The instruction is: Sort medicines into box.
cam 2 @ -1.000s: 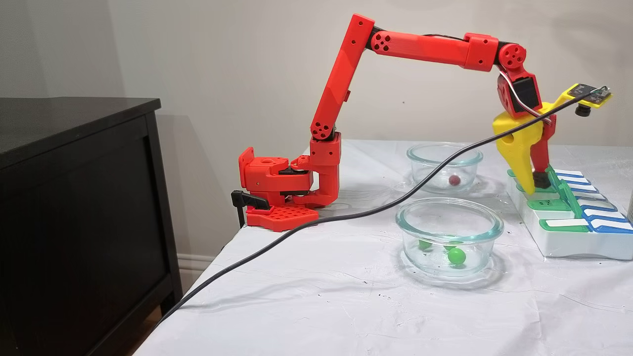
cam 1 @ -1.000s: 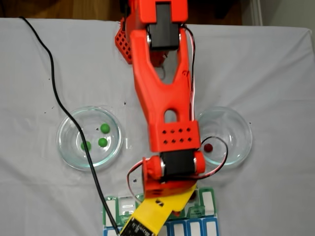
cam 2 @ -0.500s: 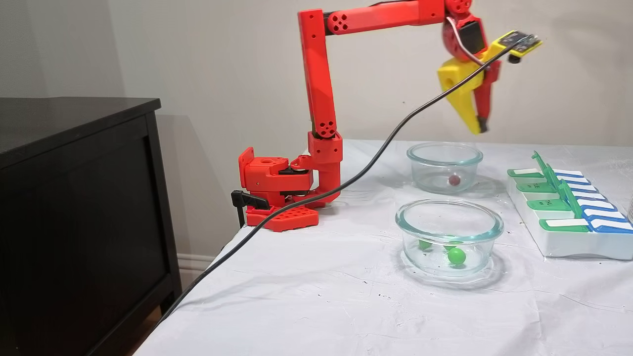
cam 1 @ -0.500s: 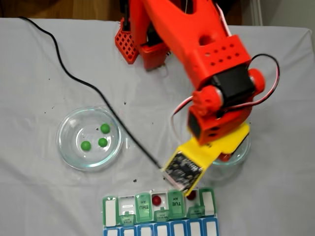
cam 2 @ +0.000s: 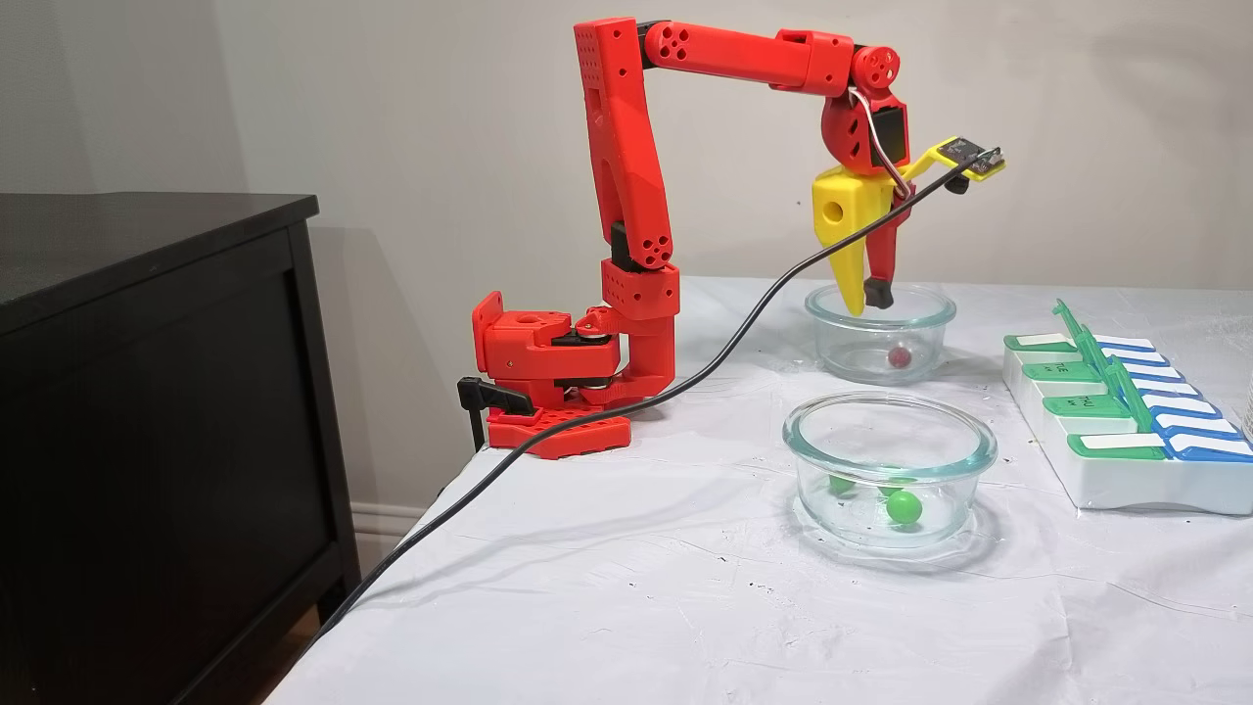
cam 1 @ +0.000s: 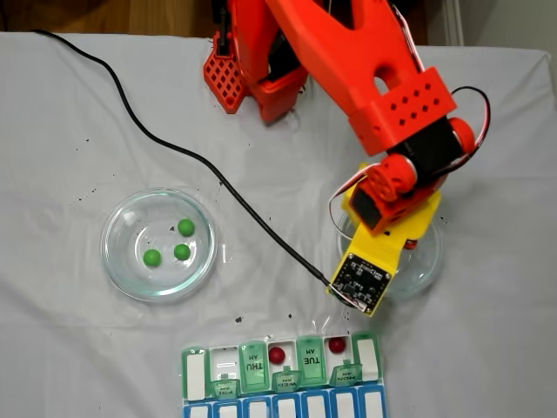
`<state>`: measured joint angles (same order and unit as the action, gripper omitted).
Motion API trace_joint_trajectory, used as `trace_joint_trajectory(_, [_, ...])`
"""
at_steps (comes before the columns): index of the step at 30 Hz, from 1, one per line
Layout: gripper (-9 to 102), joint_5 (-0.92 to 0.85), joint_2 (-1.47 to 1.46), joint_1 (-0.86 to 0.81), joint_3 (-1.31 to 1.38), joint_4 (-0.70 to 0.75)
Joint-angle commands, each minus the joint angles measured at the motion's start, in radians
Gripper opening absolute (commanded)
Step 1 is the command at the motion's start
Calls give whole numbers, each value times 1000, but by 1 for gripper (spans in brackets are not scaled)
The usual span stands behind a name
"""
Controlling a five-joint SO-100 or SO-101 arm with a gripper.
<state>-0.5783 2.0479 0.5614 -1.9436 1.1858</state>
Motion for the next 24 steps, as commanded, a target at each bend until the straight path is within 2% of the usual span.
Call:
trace_joint_trajectory(1, [21,-21,15,0,2,-67])
trace_joint_trajectory(12, [21,-78,-95,-31,-18,-224])
trace_joint_trajectory(24, [18,-124,-190,-57,2,-311])
